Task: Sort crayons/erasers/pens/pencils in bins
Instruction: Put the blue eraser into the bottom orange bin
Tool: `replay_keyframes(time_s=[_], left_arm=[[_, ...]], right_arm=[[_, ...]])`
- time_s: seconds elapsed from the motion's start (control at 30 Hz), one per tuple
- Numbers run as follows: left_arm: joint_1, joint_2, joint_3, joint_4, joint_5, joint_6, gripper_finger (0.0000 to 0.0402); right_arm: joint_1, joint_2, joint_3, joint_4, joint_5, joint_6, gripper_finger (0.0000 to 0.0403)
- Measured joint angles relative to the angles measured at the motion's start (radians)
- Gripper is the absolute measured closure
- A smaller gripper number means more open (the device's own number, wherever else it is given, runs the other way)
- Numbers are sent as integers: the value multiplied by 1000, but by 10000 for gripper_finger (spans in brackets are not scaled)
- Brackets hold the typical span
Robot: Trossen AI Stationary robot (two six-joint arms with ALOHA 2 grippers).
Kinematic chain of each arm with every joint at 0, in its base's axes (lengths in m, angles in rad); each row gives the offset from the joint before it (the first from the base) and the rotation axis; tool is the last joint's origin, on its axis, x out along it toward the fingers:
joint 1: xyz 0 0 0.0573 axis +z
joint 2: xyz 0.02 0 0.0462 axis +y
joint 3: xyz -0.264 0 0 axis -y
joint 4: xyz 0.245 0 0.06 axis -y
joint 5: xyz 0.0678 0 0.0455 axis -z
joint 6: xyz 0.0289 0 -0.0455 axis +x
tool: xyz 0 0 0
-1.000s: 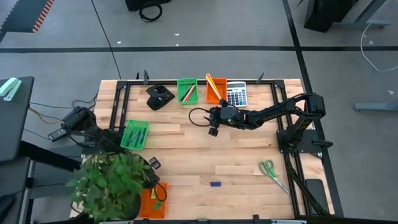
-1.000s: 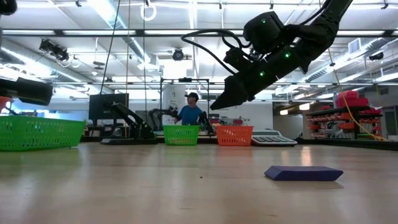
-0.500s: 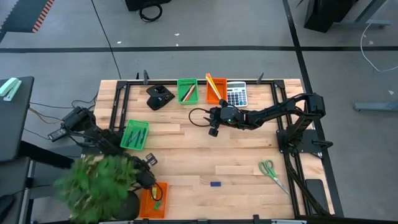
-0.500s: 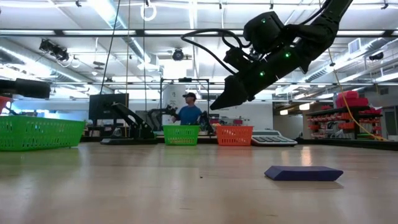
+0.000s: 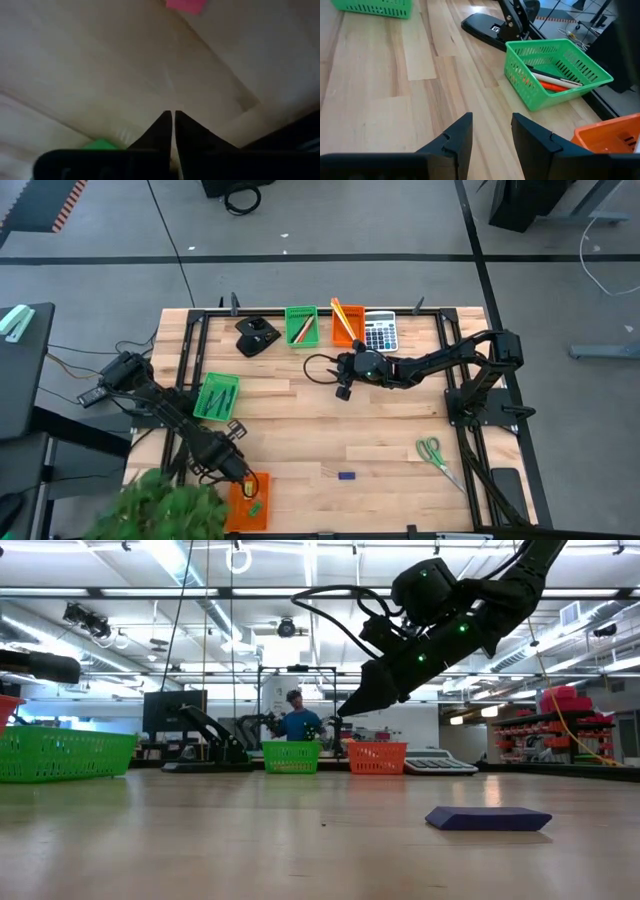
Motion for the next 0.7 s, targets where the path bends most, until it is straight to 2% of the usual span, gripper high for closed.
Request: replay_keyframes(time_s=[0.13,0.33,0.47,0.7], left_arm=[[0,-1,0,-48,-2,-3,360],[15,-1,2,-3,-3,-210,361],[65,-2,17,28,-15,-241,351],[181,-2,14,286,-256,-482,353]], right_arm=[[2,0,0,-6,-22,13,260],[22,-14,0,-90,-29,22,260],[27,-65,-1,-167,-29,32,260],[31,-170,-1,-225,-35,75,260]])
